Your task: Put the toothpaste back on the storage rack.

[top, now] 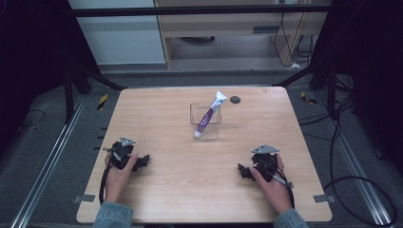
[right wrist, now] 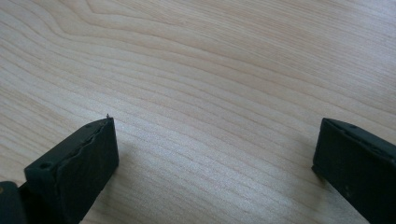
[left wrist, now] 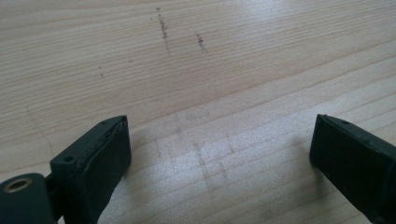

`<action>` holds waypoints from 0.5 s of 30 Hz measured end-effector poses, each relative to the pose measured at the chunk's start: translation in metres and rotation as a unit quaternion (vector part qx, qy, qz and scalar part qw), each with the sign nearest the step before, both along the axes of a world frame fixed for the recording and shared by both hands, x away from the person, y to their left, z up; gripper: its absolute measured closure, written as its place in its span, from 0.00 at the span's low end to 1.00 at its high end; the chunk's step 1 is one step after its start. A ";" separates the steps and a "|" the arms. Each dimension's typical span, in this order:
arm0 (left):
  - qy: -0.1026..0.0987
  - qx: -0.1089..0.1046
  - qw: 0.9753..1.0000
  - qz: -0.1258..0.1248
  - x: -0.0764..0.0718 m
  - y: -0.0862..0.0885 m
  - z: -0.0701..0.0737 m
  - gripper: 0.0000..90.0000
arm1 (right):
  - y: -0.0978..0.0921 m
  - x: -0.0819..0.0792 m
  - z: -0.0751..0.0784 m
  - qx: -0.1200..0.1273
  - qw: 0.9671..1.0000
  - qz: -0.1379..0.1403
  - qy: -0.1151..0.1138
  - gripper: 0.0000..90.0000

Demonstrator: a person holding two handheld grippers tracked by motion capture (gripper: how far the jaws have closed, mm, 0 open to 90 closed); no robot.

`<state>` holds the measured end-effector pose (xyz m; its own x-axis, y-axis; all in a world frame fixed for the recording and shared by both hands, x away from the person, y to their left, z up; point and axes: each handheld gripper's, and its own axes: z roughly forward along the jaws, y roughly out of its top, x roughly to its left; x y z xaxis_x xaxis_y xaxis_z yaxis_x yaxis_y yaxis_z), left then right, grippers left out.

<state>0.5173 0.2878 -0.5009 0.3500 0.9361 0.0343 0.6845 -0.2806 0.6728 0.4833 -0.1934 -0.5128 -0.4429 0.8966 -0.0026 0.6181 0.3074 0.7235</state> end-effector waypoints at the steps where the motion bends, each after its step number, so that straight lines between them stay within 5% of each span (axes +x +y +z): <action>1: 0.000 -0.001 1.000 0.000 0.000 0.000 0.000 0.05 | 0.000 0.000 0.000 0.000 1.000 0.000 0.000 0.00; 15: -0.022 -0.018 1.000 -0.008 -0.001 0.003 -0.007 0.00 | 0.000 0.000 0.000 0.000 1.000 0.000 0.000 0.00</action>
